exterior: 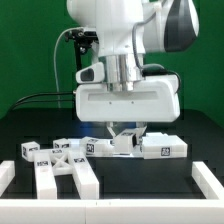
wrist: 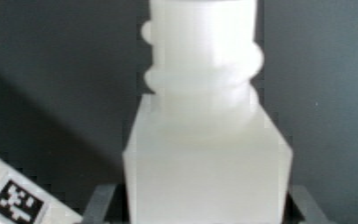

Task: Assemble chair

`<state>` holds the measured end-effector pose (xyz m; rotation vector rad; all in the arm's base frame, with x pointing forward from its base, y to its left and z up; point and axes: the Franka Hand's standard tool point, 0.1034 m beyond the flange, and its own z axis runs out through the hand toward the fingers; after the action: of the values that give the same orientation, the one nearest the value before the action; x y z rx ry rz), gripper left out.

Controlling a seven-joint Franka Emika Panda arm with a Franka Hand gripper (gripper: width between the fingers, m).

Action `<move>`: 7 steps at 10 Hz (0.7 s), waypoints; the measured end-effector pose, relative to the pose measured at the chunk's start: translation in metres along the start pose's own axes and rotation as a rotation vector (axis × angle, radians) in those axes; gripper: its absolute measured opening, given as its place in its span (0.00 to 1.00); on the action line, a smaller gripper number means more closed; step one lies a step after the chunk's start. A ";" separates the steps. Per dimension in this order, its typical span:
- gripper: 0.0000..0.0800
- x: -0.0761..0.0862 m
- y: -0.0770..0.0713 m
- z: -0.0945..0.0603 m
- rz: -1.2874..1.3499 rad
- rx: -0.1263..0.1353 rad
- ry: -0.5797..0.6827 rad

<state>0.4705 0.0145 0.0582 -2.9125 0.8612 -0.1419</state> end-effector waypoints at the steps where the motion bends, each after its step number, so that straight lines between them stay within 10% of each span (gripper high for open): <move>1: 0.33 0.000 0.000 0.000 0.055 0.000 -0.001; 7: 0.33 -0.048 0.034 0.006 -0.290 -0.052 0.025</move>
Offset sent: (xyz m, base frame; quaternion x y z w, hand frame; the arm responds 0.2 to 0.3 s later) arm -0.0427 -0.0040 0.0050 -0.0214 0.0367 -0.2197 0.9746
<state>0.4125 0.0127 0.0449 -3.0741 0.4463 -0.1810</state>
